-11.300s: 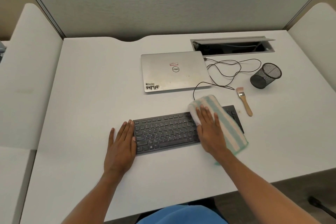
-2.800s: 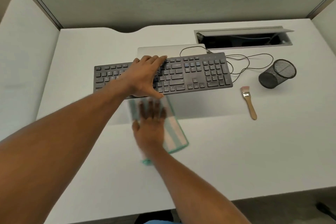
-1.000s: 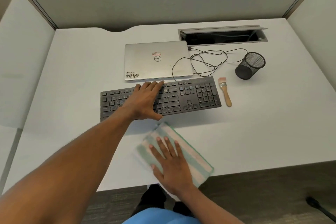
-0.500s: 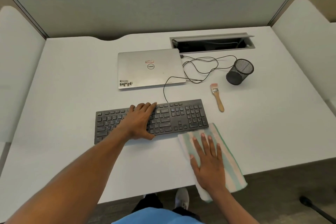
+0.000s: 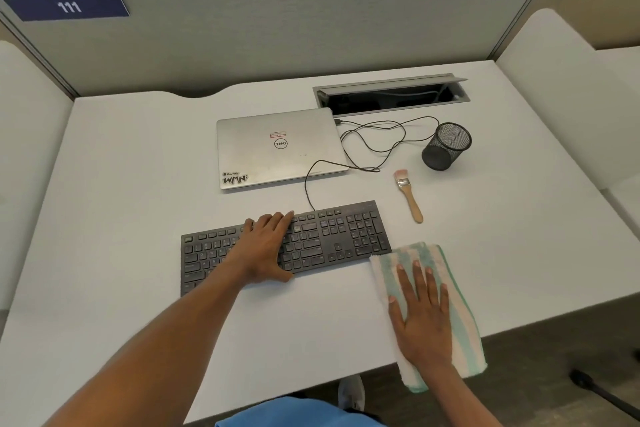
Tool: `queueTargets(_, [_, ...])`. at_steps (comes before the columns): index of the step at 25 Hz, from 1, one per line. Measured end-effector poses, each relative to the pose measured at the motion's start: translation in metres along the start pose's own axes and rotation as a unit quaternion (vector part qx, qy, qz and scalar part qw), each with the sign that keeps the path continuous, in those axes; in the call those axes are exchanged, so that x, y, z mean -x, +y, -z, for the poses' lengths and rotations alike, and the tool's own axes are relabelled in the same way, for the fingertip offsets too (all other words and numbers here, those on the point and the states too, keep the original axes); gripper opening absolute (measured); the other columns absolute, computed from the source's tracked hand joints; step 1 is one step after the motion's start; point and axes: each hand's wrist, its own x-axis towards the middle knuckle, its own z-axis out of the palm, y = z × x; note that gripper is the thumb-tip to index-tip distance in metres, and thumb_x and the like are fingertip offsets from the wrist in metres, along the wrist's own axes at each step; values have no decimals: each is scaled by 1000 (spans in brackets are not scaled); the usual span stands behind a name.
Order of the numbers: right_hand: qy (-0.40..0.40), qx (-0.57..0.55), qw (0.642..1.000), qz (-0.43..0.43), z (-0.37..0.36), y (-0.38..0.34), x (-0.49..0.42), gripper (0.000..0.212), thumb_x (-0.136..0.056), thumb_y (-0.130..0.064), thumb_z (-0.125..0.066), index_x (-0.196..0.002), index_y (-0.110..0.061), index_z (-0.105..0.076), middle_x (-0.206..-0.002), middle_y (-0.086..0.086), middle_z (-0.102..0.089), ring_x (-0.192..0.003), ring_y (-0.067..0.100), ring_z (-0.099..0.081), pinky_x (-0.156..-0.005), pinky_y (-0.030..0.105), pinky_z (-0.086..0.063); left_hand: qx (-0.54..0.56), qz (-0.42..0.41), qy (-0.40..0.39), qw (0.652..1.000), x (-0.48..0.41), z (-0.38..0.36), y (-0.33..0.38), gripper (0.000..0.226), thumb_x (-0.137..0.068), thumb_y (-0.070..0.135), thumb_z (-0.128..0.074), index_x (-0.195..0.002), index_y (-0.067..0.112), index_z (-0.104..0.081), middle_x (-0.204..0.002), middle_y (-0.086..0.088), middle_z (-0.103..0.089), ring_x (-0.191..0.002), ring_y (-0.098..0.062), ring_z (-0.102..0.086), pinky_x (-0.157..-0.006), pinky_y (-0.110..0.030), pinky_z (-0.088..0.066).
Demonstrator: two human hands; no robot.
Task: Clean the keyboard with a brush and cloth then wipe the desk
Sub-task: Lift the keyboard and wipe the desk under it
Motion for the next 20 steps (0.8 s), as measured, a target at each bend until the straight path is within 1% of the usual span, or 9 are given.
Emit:
queueTargets(4, [8,4,1000,0,1,-1,1,68,-100,-52,-29,-161,-31,-7,-169,-1,3,-156,22,3,-124,53,-13,-1,-7,7,1000,-1,-3,-3,140,-65,79,-75,-168,19,0,-168,-3,-27,-153,-29,-25,-126,-57,-20])
queueTargets(10, [14,9,1000,5,-2,0,0,66,-100,-51,-27,-161,-30,-12,-169,1,-2,-156,23,-1,-123,54,-15,-6,-4,-4,1000,0,-3,-2,141,-69,82,-74,-168,20,5,-171,-3,-19,-157,-29,-18,-128,-57,-15])
queueTargets(13, [11,5,1000,26,1,3,-2,67,-100,-49,-32,-161,-30,-9,-169,1,1,-156,23,1,-124,55,-13,-1,-7,-7,1000,0,-4,-2,137,-72,86,-69,-168,22,4,-173,-3,-14,-158,-29,-14,-129,-59,-10])
queueTargets(15, [5,-1,999,53,3,4,-4,68,-102,-46,-35,-161,-32,-4,-169,0,5,-156,22,4,-124,54,-12,21,2,-10,1000,-3,-5,-2,134,-72,95,-58,-168,24,4,-175,-4,-10,-160,-28,-10,-129,-61,-6])
queueTargets(16, [1,-3,998,62,3,4,-4,68,-102,-45,-35,-161,-33,-2,-169,-1,6,-156,22,5,-125,54,-12,30,7,-7,999,-5,-5,0,134,-71,101,-46,-168,24,4,-176,-4,-9,-161,-28,-8,-129,-62,-3])
queueTargets(17, [-3,-5,998,66,4,5,-5,68,-103,-45,-36,-160,-35,-1,-169,-2,7,-156,21,6,-125,54,-12,37,10,0,999,-7,-7,2,134,-68,106,-30,-169,24,2,-176,-4,-8,-162,-28,-7,-129,-63,-1])
queueTargets(18, [-6,-5,998,68,4,7,-6,68,-103,-45,-36,-160,-35,-1,-169,-3,7,-156,21,6,-125,53,-12,41,14,9,999,-10,-8,6,134,-66,108,-14,-169,23,0,-177,-4,-8,-163,-28,-6,-128,-63,1])
queueTargets(19, [-8,-4,998,68,5,13,-8,67,-104,-45,-36,-160,-36,-1,-169,-4,7,-156,20,7,-125,52,-12,44,21,18,999,-12,-11,12,134,-66,107,-3,-169,22,-2,-177,-4,-9,-163,-27,-5,-128,-63,3])
queueTargets(20, [-7,-3,998,66,6,20,-10,67,-104,-45,-37,-160,-37,-1,-169,-5,7,-156,19,7,-125,52,-11,44,28,28,998,-15,-13,19,132,-68,105,1,-169,21,-4,-177,-5,-9,-163,-27,-5,-128,-63,4])
